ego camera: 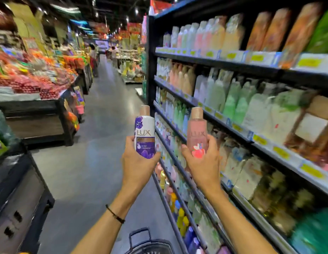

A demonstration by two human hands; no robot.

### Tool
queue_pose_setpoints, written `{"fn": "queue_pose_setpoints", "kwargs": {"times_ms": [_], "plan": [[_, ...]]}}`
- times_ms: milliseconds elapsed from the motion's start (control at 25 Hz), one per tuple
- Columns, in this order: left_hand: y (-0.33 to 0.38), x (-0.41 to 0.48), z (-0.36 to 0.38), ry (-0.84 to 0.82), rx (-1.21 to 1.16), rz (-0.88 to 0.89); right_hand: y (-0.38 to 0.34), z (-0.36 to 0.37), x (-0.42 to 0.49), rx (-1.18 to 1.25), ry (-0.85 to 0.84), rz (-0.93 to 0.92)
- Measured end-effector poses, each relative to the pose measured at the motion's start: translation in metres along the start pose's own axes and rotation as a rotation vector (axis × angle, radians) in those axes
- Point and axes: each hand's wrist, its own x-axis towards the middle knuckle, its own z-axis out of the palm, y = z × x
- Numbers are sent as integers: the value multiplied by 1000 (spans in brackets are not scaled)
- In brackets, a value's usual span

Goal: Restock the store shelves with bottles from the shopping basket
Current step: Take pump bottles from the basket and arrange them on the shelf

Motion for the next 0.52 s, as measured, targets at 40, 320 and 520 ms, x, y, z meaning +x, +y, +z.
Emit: {"fn": "queue_pose_setpoints", "kwargs": {"times_ms": [40, 320, 520], "plan": [[15, -1, 3, -23, -38, 27, -14, -16, 0, -16, 59, -36], [126, -55, 61, -242, -321, 139, -86, -152, -18, -184, 383, -145], [199, -127, 106, -419, -497, 177, -123, -264, -56, -338, 583, -204]]}}
